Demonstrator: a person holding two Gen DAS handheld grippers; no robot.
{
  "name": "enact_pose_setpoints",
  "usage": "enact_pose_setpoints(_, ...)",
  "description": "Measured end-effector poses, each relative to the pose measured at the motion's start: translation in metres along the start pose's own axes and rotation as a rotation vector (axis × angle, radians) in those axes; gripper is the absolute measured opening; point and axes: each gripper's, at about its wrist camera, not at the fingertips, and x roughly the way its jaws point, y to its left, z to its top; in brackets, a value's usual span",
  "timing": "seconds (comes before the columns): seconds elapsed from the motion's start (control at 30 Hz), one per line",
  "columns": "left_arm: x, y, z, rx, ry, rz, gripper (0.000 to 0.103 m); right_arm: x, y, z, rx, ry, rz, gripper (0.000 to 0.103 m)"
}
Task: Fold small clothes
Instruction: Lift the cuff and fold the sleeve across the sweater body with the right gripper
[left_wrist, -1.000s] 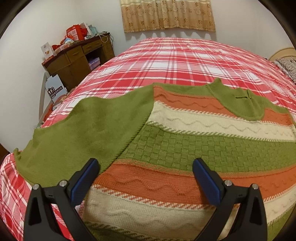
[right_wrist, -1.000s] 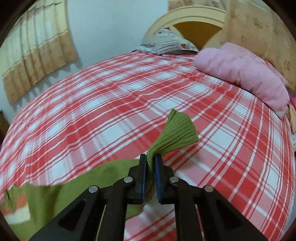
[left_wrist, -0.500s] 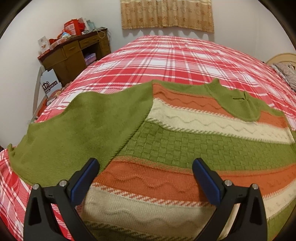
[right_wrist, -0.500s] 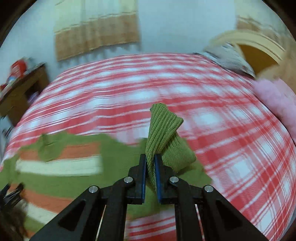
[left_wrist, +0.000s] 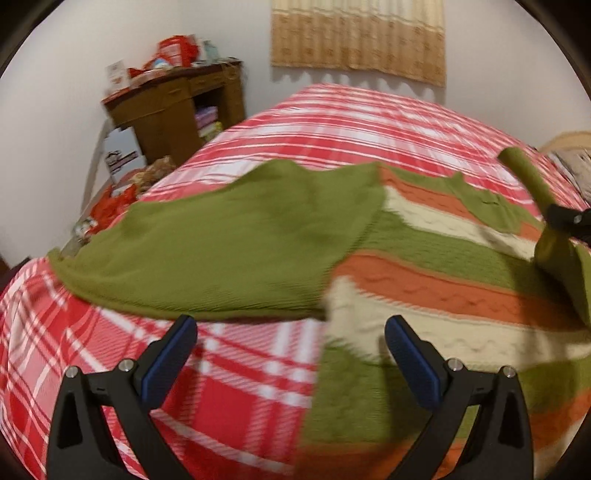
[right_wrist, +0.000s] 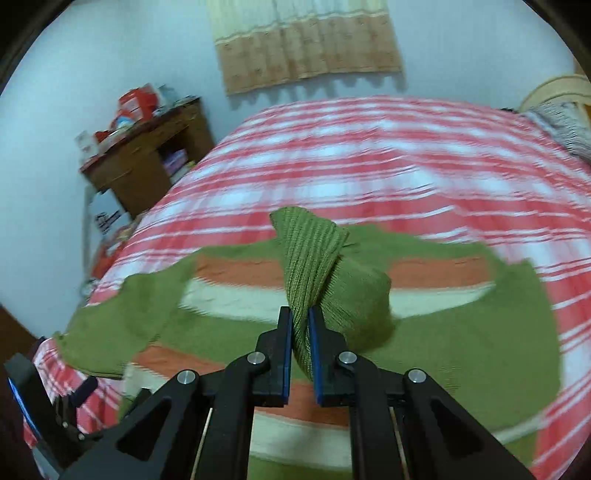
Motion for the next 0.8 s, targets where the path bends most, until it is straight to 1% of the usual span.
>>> enact_pose_setpoints(0.07,0.008,0.004,-0.004,-0.016,0.02,-0.006,0.103,0.015,0.019,-0.007,-0.017,0.011,0.022,0.008)
enact_pose_setpoints(0.13,0.009,0.006,-0.003,-0.031,0.012,-0.027,0.103,0.032,0.035,-0.013,-0.048,0.023,0.033,0.008)
enact_pose_setpoints(0.3,0.012,-0.001,-0.002,-0.015,0.007,-0.016,0.103,0.062,0.052,-0.025,-0.048,0.075,0.083,0.009)
enact_pose_setpoints(0.33,0.012,0.0,-0.002,-0.015,0.008,-0.017,0.103,0.065,0.053,-0.027,-0.057,0.085,0.1,0.012)
enact_pose_setpoints(0.4,0.013,0.0,-0.002,-0.014,0.012,-0.017,0.103,0.071,0.058,-0.03,-0.067,0.107,0.123,0.013)
enact_pose_setpoints(0.43,0.012,0.001,-0.004,-0.012,0.013,-0.017,0.103,0.075,0.06,-0.031,-0.073,0.132,0.151,0.022)
enact_pose_setpoints(0.47,0.012,0.001,-0.004,-0.011,0.012,-0.017,0.103,0.075,0.062,-0.031,-0.076,0.137,0.18,0.039)
enact_pose_setpoints(0.5,0.012,0.002,-0.004,-0.012,0.011,-0.017,0.103,0.071,0.063,-0.03,-0.074,0.138,0.234,0.047)
enact_pose_setpoints(0.53,0.012,0.002,-0.004,-0.012,0.011,-0.017,0.103,0.067,0.063,-0.029,-0.068,0.139,0.266,0.055)
enact_pose_setpoints(0.57,0.012,0.002,-0.004,-0.013,0.011,-0.019,0.103,0.06,0.061,-0.028,-0.058,0.137,0.301,0.055)
enact_pose_setpoints(0.6,0.013,0.002,-0.004,-0.014,0.011,-0.02,0.103,0.056,0.06,-0.027,-0.051,0.13,0.319,0.055)
enact_pose_setpoints(0.63,0.013,0.002,-0.004,-0.013,0.011,-0.018,0.103,0.048,0.056,-0.025,-0.028,0.097,0.347,0.055)
enact_pose_setpoints(0.67,0.013,0.002,-0.004,-0.012,0.01,-0.018,0.103,0.042,0.051,-0.023,-0.004,0.064,0.357,0.054)
enact_pose_setpoints(0.7,0.012,0.003,-0.004,-0.013,0.01,-0.018,0.103,0.037,0.046,-0.021,0.021,0.035,0.354,0.05)
enact_pose_setpoints(0.73,0.012,0.003,-0.004,-0.014,0.01,-0.018,0.103,0.036,0.042,-0.019,0.042,0.014,0.34,0.031)
enact_pose_setpoints(0.77,0.012,0.003,-0.004,-0.013,0.01,-0.019,0.103,0.039,0.041,-0.018,0.047,0.017,0.325,0.015)
enact_pose_setpoints(0.8,0.012,0.002,-0.004,-0.013,0.011,-0.019,0.103,0.045,0.042,-0.017,0.047,0.036,0.3,0.014)
